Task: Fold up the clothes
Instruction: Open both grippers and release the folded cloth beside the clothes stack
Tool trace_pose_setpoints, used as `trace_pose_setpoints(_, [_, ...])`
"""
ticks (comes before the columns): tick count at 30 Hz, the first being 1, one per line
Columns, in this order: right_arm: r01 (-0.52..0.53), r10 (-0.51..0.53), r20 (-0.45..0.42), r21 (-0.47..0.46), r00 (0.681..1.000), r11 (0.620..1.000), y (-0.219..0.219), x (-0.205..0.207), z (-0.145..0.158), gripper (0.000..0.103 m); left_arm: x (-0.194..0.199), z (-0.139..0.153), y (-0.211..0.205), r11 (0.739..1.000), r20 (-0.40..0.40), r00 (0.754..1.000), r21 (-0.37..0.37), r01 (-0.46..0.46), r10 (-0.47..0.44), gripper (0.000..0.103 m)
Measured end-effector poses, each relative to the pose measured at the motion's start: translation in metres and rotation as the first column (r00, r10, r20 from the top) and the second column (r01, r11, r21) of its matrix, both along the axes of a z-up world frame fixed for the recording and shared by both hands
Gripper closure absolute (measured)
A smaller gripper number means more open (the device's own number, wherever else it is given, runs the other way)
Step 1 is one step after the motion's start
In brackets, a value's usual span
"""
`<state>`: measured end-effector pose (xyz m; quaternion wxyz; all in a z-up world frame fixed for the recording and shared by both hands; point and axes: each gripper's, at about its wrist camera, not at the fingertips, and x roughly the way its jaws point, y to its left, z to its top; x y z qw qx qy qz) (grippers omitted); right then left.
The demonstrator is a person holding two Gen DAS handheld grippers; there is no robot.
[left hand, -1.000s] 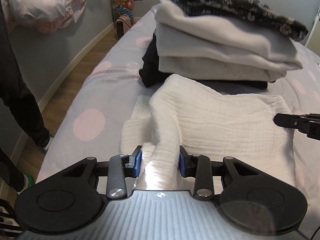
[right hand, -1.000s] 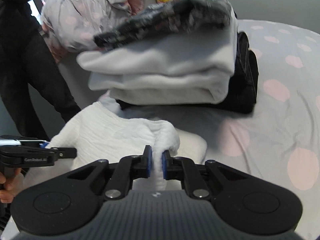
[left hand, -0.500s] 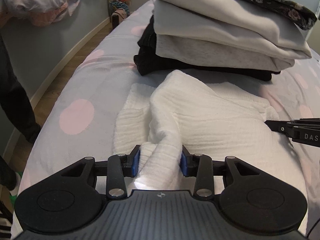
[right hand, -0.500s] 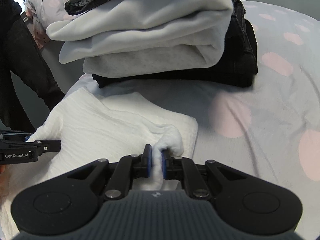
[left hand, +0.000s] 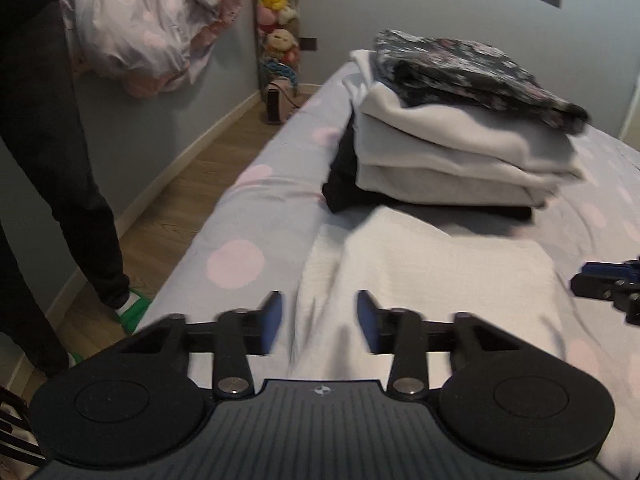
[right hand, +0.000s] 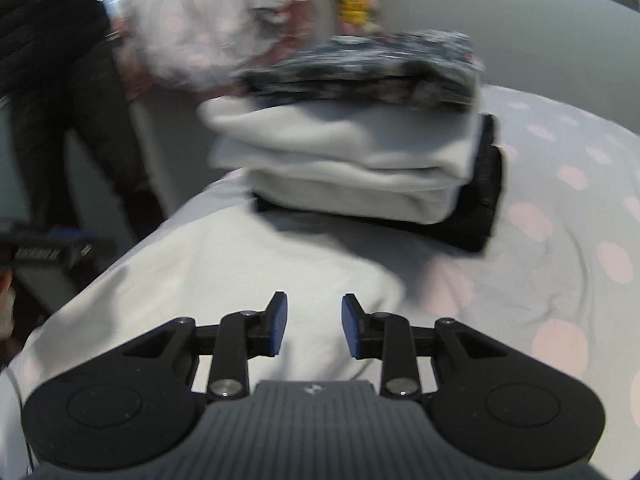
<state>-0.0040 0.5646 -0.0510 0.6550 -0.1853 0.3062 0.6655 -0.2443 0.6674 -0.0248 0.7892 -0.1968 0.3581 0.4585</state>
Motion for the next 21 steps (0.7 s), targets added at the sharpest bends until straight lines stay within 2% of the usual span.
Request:
trace_pose_setpoints(3, [-0.079, 0.079, 0.03, -0.028, 0.996, 0.997, -0.018, -0.021, -0.002, 0.076, -0.006, -0.007, -0.016, 1.0, -0.056, 0.998, 0.0, 0.018, -0.018, 0.082])
trace_pose_setpoints(5, [-0.113, 0.114, 0.037, -0.046, 0.993, 0.993, -0.027, -0.034, -0.008, 0.076, -0.01, -0.019, -0.022, 1.0, -0.096, 0.995, -0.005, 0.017, -0.017, 0.085])
trace_pose_setpoints(8, [-0.111, 0.117, 0.049, -0.104, 0.992, 0.988, -0.023, -0.046, -0.027, 0.076, -0.018, -0.044, -0.021, 0.999, -0.134, 0.991, -0.043, -0.008, 0.002, 0.086])
trace_pose_setpoints(12, [-0.074, 0.079, 0.021, -0.18, 0.997, 0.981, -0.013, -0.047, -0.053, 0.075, -0.029, -0.069, -0.013, 0.994, -0.078, 0.995, -0.093, -0.065, 0.057, 0.086])
trace_pose_setpoints(15, [-0.064, 0.069, 0.015, -0.191, 0.998, 0.979, -0.008, -0.047, -0.055, 0.075, -0.03, -0.07, -0.011, 0.992, -0.068, 0.995, -0.091, -0.082, 0.076, 0.086])
trace_pose_setpoints(21, [-0.095, 0.105, 0.058, -0.158, 0.993, 0.983, -0.021, -0.057, -0.022, 0.074, -0.029, -0.048, -0.031, 0.998, -0.084, 0.995, -0.026, -0.058, 0.056, 0.086])
